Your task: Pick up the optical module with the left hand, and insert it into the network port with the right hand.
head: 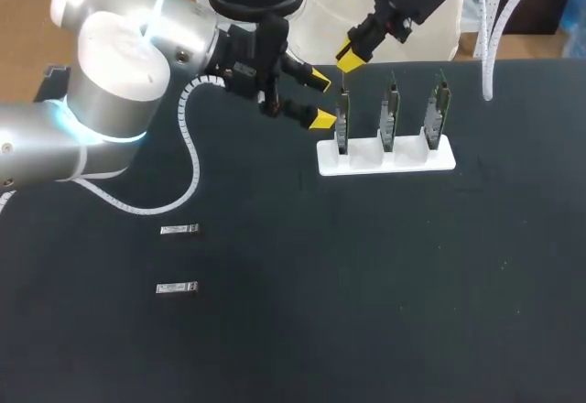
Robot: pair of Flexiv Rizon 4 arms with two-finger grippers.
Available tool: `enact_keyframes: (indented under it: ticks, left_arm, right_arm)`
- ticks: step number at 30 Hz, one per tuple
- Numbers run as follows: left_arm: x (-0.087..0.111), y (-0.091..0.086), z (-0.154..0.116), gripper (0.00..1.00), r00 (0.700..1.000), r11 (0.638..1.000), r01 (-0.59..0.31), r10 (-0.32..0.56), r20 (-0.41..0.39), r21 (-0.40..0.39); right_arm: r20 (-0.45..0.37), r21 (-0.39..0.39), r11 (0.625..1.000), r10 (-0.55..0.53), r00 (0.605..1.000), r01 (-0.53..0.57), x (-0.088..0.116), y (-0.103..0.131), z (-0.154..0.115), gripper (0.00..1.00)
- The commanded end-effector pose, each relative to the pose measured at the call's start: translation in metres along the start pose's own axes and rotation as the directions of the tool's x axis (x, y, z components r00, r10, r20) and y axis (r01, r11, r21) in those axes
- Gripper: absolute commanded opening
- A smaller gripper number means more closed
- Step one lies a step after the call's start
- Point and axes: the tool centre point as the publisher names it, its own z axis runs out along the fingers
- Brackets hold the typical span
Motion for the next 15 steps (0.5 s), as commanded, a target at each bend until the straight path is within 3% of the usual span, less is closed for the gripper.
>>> enact_keyframes:
  ticks: [1, 15]
  left_arm:
    - [-0.0006, 0.0013, 0.0003, 1.0, 1.0, 1.0, 0.001, -0.001, -0.004, 0.002]
    - [-0.0006, 0.0013, 0.0003, 1.0, 1.0, 1.0, 0.001, -0.001, -0.004, 0.002]
  right_arm:
    - [-0.001, 0.01, 1.0, 0.002, 1.0, -0.002, 0.0006, 0.0043, 0.0007, 0.0]
    - [0.03, 0.035, 0.999, 0.022, 0.999, -0.023, 0.0016, 0.0065, -0.0017, 0.0]
